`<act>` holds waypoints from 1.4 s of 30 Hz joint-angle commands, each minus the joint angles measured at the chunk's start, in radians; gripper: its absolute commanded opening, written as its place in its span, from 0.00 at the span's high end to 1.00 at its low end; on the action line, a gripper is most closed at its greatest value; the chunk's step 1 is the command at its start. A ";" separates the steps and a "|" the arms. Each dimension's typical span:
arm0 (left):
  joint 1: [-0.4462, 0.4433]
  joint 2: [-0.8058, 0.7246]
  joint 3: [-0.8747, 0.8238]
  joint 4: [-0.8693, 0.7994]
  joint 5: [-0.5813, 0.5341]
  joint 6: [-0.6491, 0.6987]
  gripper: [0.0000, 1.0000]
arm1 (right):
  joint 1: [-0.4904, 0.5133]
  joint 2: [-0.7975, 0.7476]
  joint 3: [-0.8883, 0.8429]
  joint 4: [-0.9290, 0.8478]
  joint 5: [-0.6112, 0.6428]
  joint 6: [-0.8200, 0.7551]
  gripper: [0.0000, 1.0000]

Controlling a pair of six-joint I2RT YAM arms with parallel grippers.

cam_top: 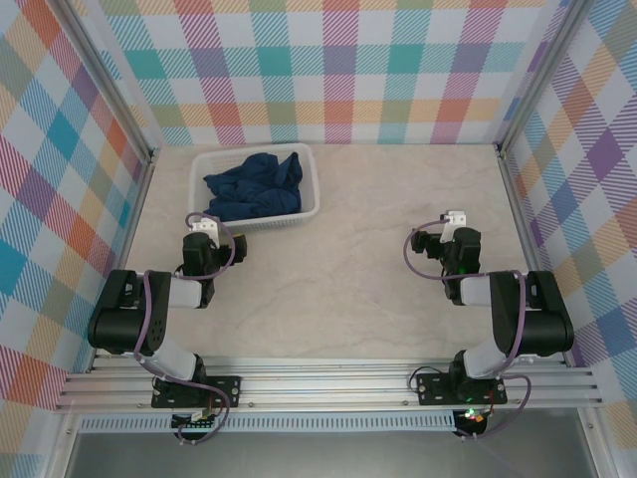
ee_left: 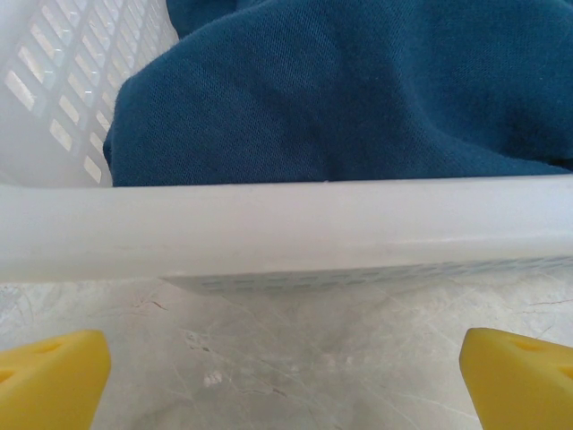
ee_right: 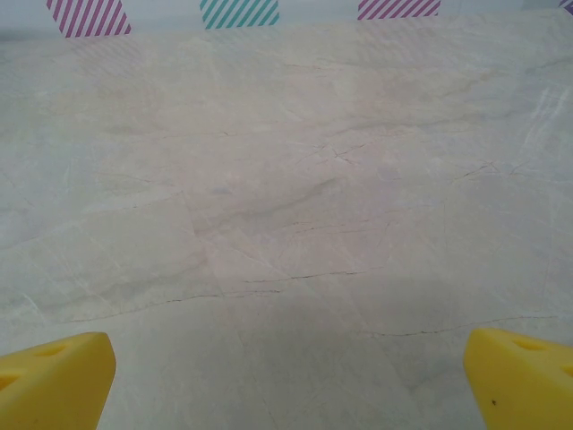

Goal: Fold the inside-out t-shirt

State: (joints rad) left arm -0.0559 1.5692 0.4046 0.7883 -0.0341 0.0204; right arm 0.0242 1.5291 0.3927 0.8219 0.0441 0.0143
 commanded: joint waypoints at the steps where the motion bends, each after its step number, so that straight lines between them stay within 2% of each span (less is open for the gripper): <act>1: 0.005 -0.001 0.021 0.016 0.014 0.015 0.00 | -0.010 0.006 0.015 0.013 -0.029 0.000 0.00; 5: 0.006 -0.003 0.019 0.017 0.015 0.013 0.00 | -0.011 0.006 0.015 0.011 -0.030 0.000 0.00; 7: 0.005 -0.027 0.029 -0.019 -0.052 -0.010 0.00 | -0.011 0.001 0.015 0.014 -0.013 0.002 0.00; 9: 0.005 -0.134 0.043 -0.161 -0.243 -0.094 0.00 | -0.010 -0.046 0.027 -0.046 0.054 0.030 0.00; 12: 0.007 -0.326 0.069 -0.463 -0.587 -0.300 0.00 | -0.010 -0.161 0.037 -0.165 0.187 0.081 0.00; 13: 0.008 -0.381 0.071 -0.527 -0.626 -0.337 0.00 | -0.010 -0.197 0.033 -0.183 0.250 0.107 0.00; 14: 0.012 -0.440 0.077 -0.571 -0.601 -0.351 0.00 | -0.010 -0.252 0.030 -0.245 0.321 0.146 0.00; 15: 0.013 -0.487 0.090 -0.590 -0.521 -0.339 0.02 | -0.010 -0.324 0.040 -0.326 0.379 0.233 0.00; 16: 0.012 -0.509 0.109 -0.597 -0.420 -0.329 0.03 | -0.010 -0.374 0.054 -0.419 0.366 0.291 0.00; 17: 0.010 -0.507 0.141 -0.600 -0.298 -0.329 0.03 | -0.007 -0.427 0.065 -0.456 0.270 0.321 0.03; 18: 0.003 -0.473 0.191 -0.611 -0.194 -0.341 0.04 | 0.017 -0.449 0.079 -0.461 0.184 0.317 0.05; 21: -0.036 -0.248 0.414 -0.788 -0.032 -0.322 0.03 | 0.182 -0.400 0.204 -0.573 0.164 0.223 0.05; 24: -0.083 0.004 0.677 -1.016 -0.010 -0.242 0.00 | 0.282 -0.321 0.281 -0.609 0.130 0.179 0.03; 28: -0.108 0.285 0.980 -1.285 -0.013 -0.177 0.00 | 0.295 -0.264 0.287 -0.567 0.065 0.269 0.02; 34: -0.113 0.609 1.325 -1.474 0.040 -0.161 0.00 | 0.299 -0.204 0.316 -0.570 0.028 0.332 0.02; 36: -0.114 0.694 1.422 -1.514 0.078 -0.160 0.08 | 0.301 -0.189 0.326 -0.579 0.017 0.350 0.02; 38: -0.117 0.750 1.498 -1.545 0.100 -0.160 0.25 | 0.302 -0.183 0.328 -0.580 0.011 0.368 0.02; 41: -0.119 0.755 1.528 -1.500 0.132 -0.157 0.61 | 0.302 -0.179 0.330 -0.592 0.013 0.381 0.01; 42: -0.120 0.734 1.525 -1.477 0.135 -0.155 0.76 | 0.302 -0.182 0.331 -0.607 0.022 0.383 0.01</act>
State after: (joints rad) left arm -0.1688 2.2982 1.9110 -0.6525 0.0269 -0.1448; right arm 0.3214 1.3468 0.6952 0.2398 0.0772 0.3622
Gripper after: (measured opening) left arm 0.355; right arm 0.987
